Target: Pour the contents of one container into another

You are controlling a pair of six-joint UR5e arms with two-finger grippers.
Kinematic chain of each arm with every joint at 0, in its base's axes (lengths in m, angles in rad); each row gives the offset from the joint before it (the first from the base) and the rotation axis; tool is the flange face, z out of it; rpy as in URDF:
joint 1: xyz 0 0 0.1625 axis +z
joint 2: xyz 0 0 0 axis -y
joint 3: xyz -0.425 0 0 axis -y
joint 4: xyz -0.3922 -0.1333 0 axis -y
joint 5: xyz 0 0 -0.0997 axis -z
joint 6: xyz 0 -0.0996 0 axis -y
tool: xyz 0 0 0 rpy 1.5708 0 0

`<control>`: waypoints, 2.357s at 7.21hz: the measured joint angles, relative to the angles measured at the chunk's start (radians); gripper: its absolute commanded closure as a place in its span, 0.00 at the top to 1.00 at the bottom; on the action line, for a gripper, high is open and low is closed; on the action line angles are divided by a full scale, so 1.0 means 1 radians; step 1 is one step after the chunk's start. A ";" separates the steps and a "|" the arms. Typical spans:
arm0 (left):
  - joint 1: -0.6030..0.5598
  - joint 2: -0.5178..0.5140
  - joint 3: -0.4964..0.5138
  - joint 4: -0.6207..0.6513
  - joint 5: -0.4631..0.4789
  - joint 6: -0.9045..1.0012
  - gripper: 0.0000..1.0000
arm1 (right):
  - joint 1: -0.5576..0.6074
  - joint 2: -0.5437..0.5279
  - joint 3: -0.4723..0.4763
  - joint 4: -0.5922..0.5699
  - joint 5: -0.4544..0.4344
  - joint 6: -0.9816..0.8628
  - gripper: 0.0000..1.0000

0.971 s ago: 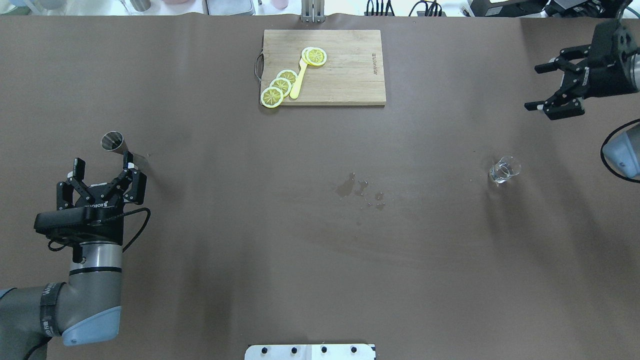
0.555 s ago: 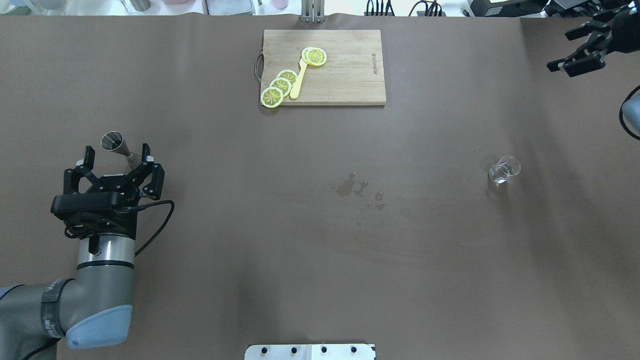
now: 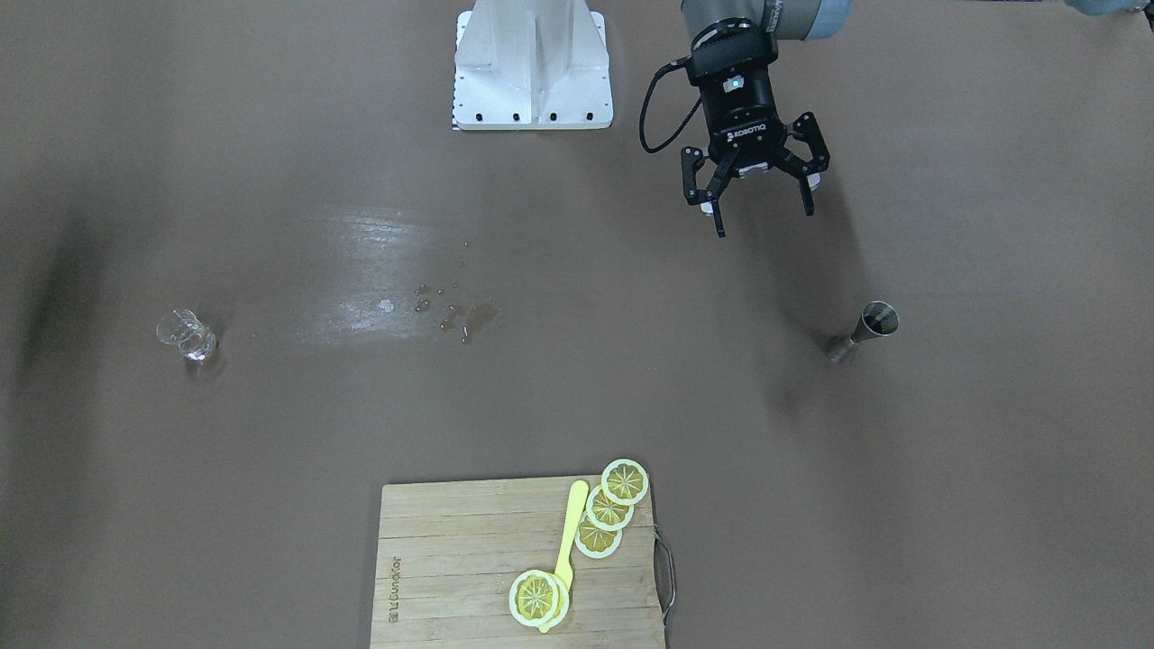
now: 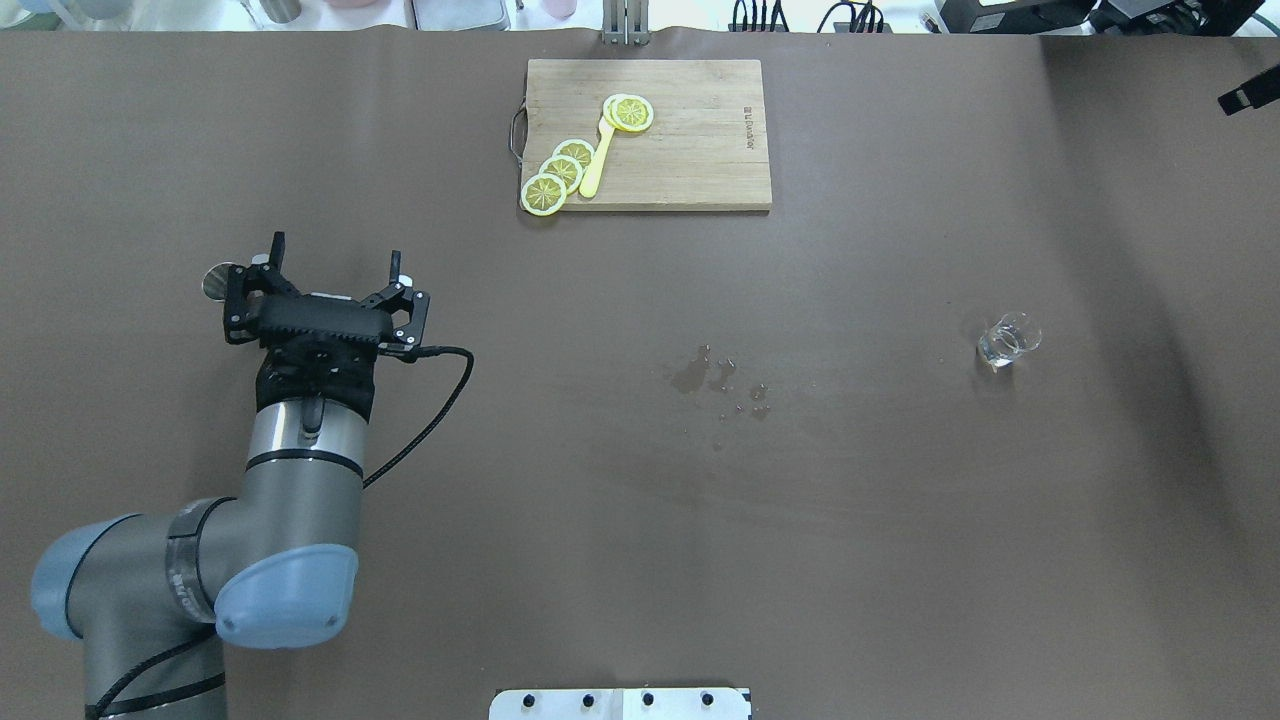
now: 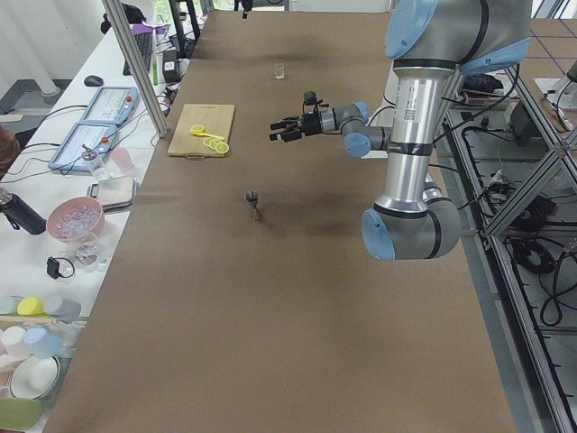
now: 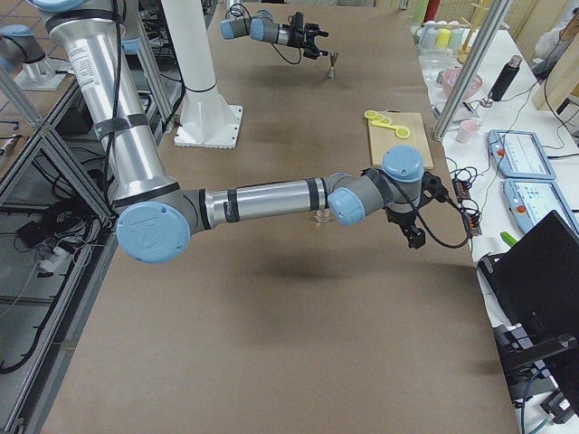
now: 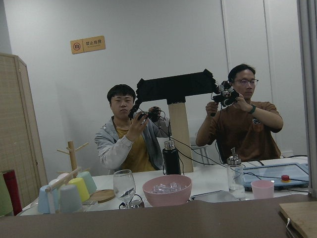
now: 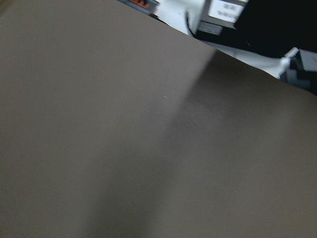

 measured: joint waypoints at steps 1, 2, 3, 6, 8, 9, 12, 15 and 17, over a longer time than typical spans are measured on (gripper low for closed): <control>-0.037 -0.052 0.008 0.000 -0.088 0.182 0.99 | 0.030 -0.032 0.027 -0.090 -0.022 0.000 1.00; -0.071 -0.088 0.017 0.000 -0.182 0.335 0.99 | 0.053 -0.071 0.055 -0.181 -0.020 0.004 1.00; -0.101 -0.108 0.027 0.000 -0.288 0.416 0.99 | 0.079 -0.098 0.068 -0.269 0.001 0.010 1.00; -0.235 -0.113 0.089 0.000 -0.730 0.465 0.99 | 0.179 -0.159 0.088 -0.505 0.028 0.014 1.00; -0.394 -0.109 0.161 -0.007 -0.999 0.471 0.99 | 0.232 -0.321 0.195 -0.505 0.020 0.002 1.00; -0.492 -0.110 0.207 -0.010 -1.115 0.472 0.99 | 0.237 -0.374 0.237 -0.461 0.008 0.000 1.00; -0.767 -0.111 0.356 -0.054 -1.429 0.472 0.99 | 0.189 -0.395 0.253 -0.365 -0.004 0.010 1.00; -0.941 -0.061 0.438 -0.074 -1.638 0.471 0.99 | 0.157 -0.365 0.237 -0.357 -0.001 0.013 1.00; -1.030 0.012 0.484 -0.082 -1.749 0.473 0.99 | 0.156 -0.368 0.234 -0.357 0.000 0.009 1.00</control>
